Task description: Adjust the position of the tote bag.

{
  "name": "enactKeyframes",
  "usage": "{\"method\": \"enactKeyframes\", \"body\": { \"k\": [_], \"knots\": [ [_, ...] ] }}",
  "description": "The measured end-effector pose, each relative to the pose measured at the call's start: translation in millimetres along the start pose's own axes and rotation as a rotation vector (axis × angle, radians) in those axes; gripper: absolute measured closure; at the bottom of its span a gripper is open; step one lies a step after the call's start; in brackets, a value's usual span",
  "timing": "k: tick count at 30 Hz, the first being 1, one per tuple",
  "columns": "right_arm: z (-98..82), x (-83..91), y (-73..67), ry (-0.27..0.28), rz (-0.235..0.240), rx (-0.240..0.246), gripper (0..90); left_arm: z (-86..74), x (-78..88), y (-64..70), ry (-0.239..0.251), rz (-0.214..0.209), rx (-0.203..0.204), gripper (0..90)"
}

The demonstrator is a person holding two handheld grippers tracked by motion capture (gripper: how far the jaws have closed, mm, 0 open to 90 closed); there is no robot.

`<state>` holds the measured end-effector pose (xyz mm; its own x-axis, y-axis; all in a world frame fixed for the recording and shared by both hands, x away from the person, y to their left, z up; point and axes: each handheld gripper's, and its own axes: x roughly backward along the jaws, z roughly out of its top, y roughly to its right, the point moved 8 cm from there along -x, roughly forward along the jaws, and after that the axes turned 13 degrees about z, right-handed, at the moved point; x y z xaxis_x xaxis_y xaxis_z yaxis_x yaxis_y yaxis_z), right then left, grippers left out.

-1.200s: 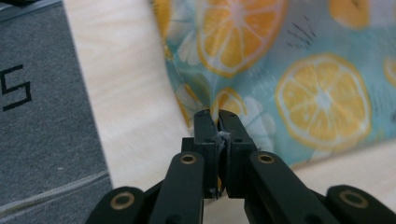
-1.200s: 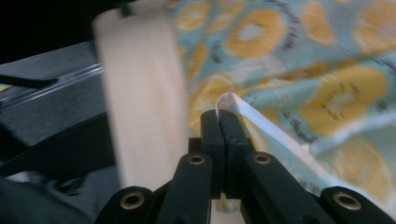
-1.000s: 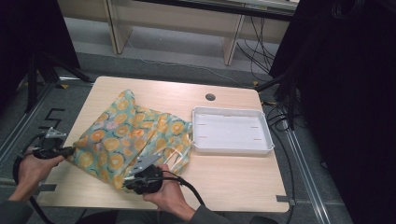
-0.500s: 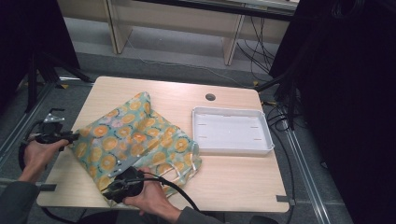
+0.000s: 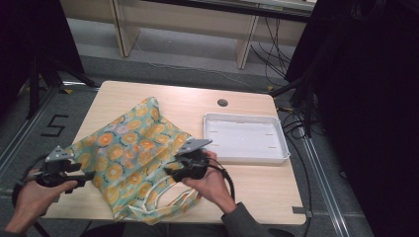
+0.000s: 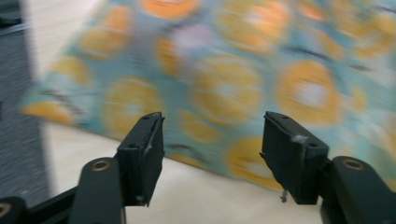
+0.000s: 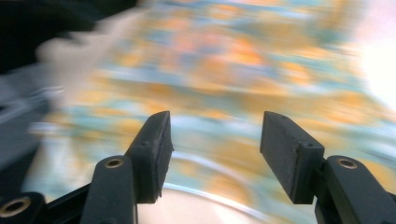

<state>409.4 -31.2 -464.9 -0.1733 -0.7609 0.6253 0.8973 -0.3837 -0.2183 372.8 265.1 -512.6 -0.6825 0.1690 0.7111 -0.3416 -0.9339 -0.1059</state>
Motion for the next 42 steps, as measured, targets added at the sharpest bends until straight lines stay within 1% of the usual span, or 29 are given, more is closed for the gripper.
{"method": "enactKeyframes", "body": {
  "k": [1,2,3,5,6,7,9,12,14,16,17,18,19,20,23,24,25,26,27,28,29,30,31,32,33,34,37,38,42],
  "knots": [
    [-2.0,6.2,14.5,0.004,-0.037,-0.003,43.2,-0.1,2.7,4.4,0.003,-0.001,-0.038,39.6],
    [-4.8,12.2,26.9,0.008,-0.074,-0.023,43.1,0.9,4.9,10.1,0.013,0.003,-0.031,40.2],
    [-7.5,17.6,38.3,0.015,-0.119,-0.045,42.7,1.9,6.2,10.2,0.024,0.008,-0.095,41.3],
    [-12.7,25.4,59.8,0.020,-0.178,-0.065,40.1,2.1,6.9,14.1,0.031,0.001,-0.077,44.7],
    [-17.5,29.5,67.1,-0.010,-0.170,-0.101,39.5,1.8,6.2,16.3,0.035,0.002,-0.077,45.8],
    [-17.5,29.5,67.1,-0.010,-0.170,-0.101,39.5,1.8,6.2,16.3,0.035,0.002,-0.077,47.2],
    [-25.5,32.2,93.1,0.006,-0.203,-0.157,38.7,1.4,4.9,15.6,0.033,0.004,-0.087,47.8],
    [-34.9,30.3,109.9,-0.034,-0.212,-0.178,38.6,0.5,3.1,16.0,0.024,0.005,-0.070,48.3],
    [-37.6,25.4,115.9,-0.035,-0.222,-0.171,39.3,0.7,2.1,14.6,0.027,0.006,-0.086,48.0],
    [-38.5,22.1,117.2,-0.048,-0.213,-0.171,40.5,0.4,0.9,14.2,0.027,0.011,-0.082,49.6],
    [-38.5,21.6,114.2,-0.059,-0.188,-0.186,41.8,-0.2,0.6,11.4,0.025,0.011,-0.105,50.3],
    [-38.0,18.2,115.1,-0.046,-0.185,-0.173,42.2,-1.1,0.8,12.2,0.016,0.009,-0.069,50.4],
    [-38.0,18.2,115.1,-0.046,-0.185,-0.173,42.2,-1.1,0.8,12.2,0.016,0.009,-0.069,50.4],
    [-38.6,16.2,114.9,-0.062,-0.184,-0.178,43.8,2.1,-0.6,7.3,0.047,0.017,-0.085,51.2],
    [-39.6,15.4,113.3,-0.089,-0.172,-0.185,47.5,2.9,-0.9,2.2,0.048,0.031,-0.114,55.6],
    [-40.3,13.0,114.3,-0.103,-0.172,-0.156,55.1,1.5,-2.7,1.7,0.033,0.030,-0.074,58.0],
    [-40.2,10.3,113.5,-0.100,-0.166,-0.156,59.2,3.6,-4.8,-3.3,0.044,0.044,-0.125,59.8],
    [-41.7,10.4,114.1,-0.131,-0.163,-0.133,64.9,2.7,-6.4,-2.5,0.033,0.038,-0.081,62.2],
    [-41.7,10.4,114.1,-0.131,-0.163,-0.133,64.9,2.7,-6.4,-2.5,0.033,0.038,-0.081,65.0],
    [-43.3,6.4,113.0,-0.147,-0.162,-0.117,77.6,5.7,-11.3,-9.4,0.041,0.051,-0.129,67.8],
    [-43.8,7.8,112.9,-0.171,-0.162,-0.093,82.2,5.8,-13.9,-9.8,0.040,0.057,-0.104,71.4],
    [-44.0,6.7,109.6,-0.176,-0.155,-0.098,86.1,8.8,-17.5,-14.4,0.053,0.058,-0.159,75.3],
    [-44.0,7.6,107.3,-0.196,-0.151,-0.089,88.0,8.8,-17.5,-14.4,0.053,0.058,-0.159,78.4],
    [-42.6,7.0,104.6,-0.190,-0.156,-0.081,88.9,10.0,-24.2,-17.4,0.044,0.069,-0.132,81.7],
    [-41.4,9.2,102.2,-0.197,-0.145,-0.060,89.2,11.1,-28.0,-20.9,0.034,0.076,-0.148,83.6],
    [-40.4,10.2,97.7,-0.187,-0.140,-0.056,89.3,9.8,-31.9,-20.6,0.009,0.083,-0.089,85.7],
    [-40.3,15.1,84.7,-0.202,-0.138,-0.030,89.3,14.5,-49.6,-25.4,0.002,0.081,-0.078,89.1],
    [-40.0,14.6,80.3,-0.185,-0.142,-0.027,89.3,15.1,-55.0,-22.7,-0.013,0.073,-0.034,89.2],
    [-40.8,19.4,65.8,-0.188,-0.116,-0.014,89.3,25.4,-73.9,-16.3,-0.043,0.071,-0.021,89.2]
  ]
}}
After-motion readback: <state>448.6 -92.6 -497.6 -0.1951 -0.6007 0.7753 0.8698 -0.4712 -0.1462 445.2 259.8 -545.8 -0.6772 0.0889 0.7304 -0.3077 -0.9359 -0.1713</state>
